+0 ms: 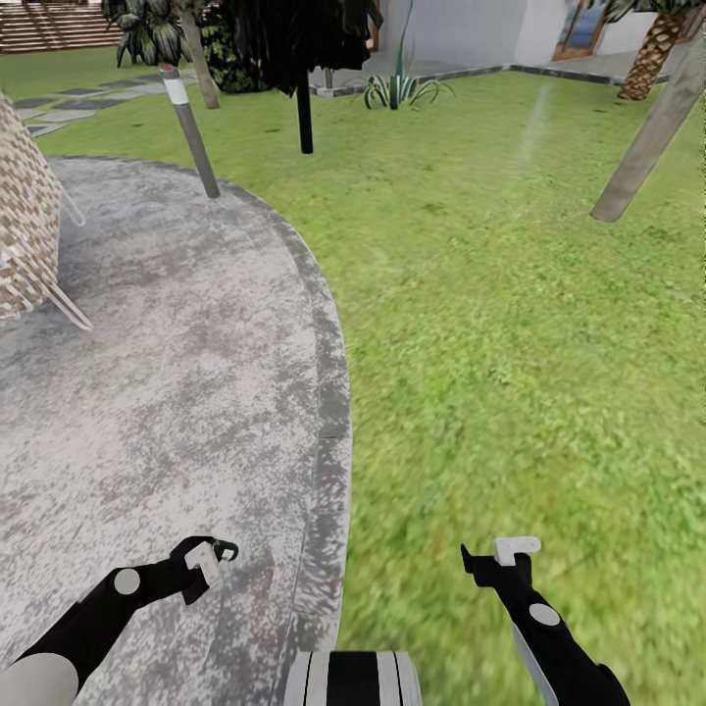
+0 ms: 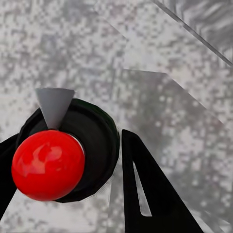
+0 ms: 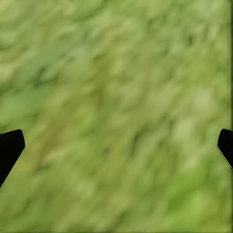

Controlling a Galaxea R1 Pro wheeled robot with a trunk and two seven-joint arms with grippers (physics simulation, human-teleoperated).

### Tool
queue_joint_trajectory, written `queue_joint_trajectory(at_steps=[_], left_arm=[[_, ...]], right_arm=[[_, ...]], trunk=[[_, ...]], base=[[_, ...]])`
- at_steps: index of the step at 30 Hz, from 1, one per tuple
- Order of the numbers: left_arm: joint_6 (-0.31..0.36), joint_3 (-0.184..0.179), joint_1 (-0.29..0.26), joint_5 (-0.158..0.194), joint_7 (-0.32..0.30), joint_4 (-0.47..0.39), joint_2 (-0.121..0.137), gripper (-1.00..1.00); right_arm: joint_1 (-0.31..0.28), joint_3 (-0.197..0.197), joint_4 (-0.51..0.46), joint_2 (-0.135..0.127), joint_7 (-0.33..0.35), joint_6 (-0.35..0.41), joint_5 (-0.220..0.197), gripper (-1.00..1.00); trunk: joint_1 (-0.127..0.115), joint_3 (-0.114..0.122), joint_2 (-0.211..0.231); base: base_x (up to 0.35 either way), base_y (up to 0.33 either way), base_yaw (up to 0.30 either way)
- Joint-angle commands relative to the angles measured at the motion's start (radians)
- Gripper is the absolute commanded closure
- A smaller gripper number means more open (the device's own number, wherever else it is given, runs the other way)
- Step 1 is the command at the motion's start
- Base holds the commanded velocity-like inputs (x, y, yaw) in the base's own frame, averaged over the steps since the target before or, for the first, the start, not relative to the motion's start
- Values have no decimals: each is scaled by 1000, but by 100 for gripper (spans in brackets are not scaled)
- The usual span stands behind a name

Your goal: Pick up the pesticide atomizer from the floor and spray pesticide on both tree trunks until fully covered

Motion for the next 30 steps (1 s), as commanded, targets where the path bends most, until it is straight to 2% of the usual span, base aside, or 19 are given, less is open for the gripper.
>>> queue_joint_trajectory(at_steps=[1, 6, 18, 20, 23, 30], left_arm=[[-6, 1, 0, -9, -2, -1, 0, 100], [-5, 1, 0, -9, -2, 0, 0, 100], [-3, 2, -4, 2, -3, -11, -2, 100], [8, 4, -9, 20, -3, -30, -3, 100], [78, 3, -13, 66, -4, -74, -20, 100], [195, 5, -18, 92, -4, -146, -63, 100]], right_arm=[[0, 0, 0, 0, 0, -3, 1, -100], [0, 0, 0, 0, 0, -3, 1, -100], [0, 0, -1, 0, 0, -3, 1, -100], [0, 0, -1, 0, 0, -3, 1, -100], [0, 0, -1, 0, 0, -3, 1, -100], [0, 1, -1, 0, 0, -3, 1, -100]], trunk=[[-1, 3, 0], [-3, 23, 1], [-3, 23, 1], [-3, 23, 1], [-3, 23, 1], [-3, 23, 1]], base=[[0, 0, 0], [0, 0, 0], [0, 0, 0], [0, 0, 0], [0, 0, 0], [0, 0, 0]])
